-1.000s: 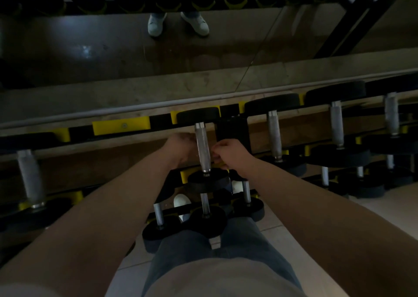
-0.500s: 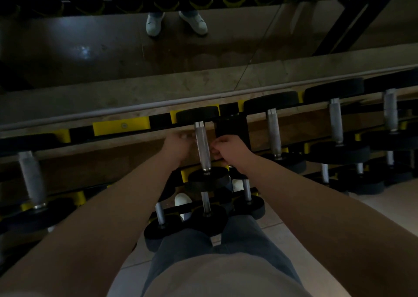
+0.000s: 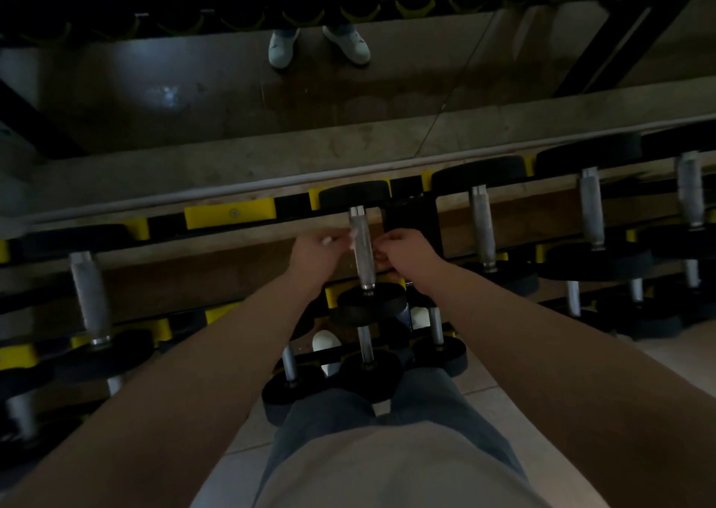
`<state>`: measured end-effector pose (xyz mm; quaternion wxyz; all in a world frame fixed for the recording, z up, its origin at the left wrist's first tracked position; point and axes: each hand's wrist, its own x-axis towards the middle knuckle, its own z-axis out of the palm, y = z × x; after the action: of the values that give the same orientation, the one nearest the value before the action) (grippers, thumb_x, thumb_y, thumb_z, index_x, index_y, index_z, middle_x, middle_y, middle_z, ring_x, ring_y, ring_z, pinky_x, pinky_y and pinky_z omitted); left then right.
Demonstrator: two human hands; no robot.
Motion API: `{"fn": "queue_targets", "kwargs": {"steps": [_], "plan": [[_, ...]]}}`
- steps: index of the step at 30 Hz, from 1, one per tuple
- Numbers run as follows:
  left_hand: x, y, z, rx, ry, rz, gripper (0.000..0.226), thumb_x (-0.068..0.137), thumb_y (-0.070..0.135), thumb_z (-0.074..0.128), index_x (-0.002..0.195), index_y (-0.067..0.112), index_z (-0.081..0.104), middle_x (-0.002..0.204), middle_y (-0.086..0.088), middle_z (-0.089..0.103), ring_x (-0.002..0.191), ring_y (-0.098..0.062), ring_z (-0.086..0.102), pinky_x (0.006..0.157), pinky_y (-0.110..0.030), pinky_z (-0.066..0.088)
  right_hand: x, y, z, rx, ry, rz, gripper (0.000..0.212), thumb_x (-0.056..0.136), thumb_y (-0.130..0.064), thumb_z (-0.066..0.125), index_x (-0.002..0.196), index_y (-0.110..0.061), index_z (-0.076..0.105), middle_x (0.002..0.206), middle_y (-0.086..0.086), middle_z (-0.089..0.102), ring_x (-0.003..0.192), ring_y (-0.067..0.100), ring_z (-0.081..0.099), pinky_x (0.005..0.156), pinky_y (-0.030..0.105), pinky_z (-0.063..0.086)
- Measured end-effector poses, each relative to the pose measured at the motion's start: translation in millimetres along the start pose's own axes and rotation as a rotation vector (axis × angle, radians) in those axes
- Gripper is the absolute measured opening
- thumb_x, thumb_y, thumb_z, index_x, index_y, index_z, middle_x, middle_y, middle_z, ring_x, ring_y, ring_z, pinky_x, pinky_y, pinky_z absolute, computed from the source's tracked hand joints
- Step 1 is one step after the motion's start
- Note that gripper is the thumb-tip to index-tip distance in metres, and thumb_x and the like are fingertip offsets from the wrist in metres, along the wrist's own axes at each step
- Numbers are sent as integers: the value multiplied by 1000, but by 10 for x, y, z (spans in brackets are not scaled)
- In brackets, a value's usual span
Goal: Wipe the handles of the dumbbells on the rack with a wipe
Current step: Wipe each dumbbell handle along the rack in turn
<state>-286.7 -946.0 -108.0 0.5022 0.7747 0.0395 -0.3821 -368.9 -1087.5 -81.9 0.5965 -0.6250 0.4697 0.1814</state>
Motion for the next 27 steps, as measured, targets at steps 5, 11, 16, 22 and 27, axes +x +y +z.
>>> {"fn": "queue_targets", "kwargs": {"steps": [5, 11, 16, 22, 27], "plan": [[-20, 116, 74, 447, 13, 294, 14, 91, 24, 68, 101, 18, 77, 98, 7, 67, 92, -4, 57, 76, -16, 38, -39, -4, -37, -18, -3, -7, 22, 101, -13, 55, 119, -7, 64, 97, 10, 71, 76, 15, 68, 58, 25, 50], [-271, -171, 184, 788, -259, 428, 16, 90, 19, 66, 97, 16, 80, 102, -2, 75, 94, -15, 67, 84, -20, 47, -11, 63, -18, -17, 8, 24, 26, 101, -14, 53, 123, -12, 65, 107, 12, 72, 91, 20, 70, 61, 27, 55], [-13, 191, 197, 699, 85, 513, 20, 95, 27, 60, 101, 20, 77, 98, -1, 72, 92, -14, 64, 73, -21, 37, -6, 32, -78, 0, 27, -28, 16, 100, -16, 58, 112, -11, 67, 90, 6, 70, 82, 19, 68, 76, 36, 58], [-174, 51, 315, 713, 29, 454, 19, 96, 26, 61, 104, 21, 77, 100, -3, 73, 87, -16, 65, 69, -20, 37, 20, 33, -75, -50, 82, -186, 20, 95, -16, 64, 114, -18, 69, 102, 6, 72, 90, 18, 69, 75, 32, 60], [-219, -48, 345, 343, 149, 210, 12, 90, 28, 69, 100, 24, 76, 96, 8, 69, 89, -4, 60, 66, -8, 38, 21, 131, -16, -150, 37, -110, 19, 86, -17, 73, 104, -23, 71, 105, 4, 73, 96, 20, 71, 90, 41, 60]]}}
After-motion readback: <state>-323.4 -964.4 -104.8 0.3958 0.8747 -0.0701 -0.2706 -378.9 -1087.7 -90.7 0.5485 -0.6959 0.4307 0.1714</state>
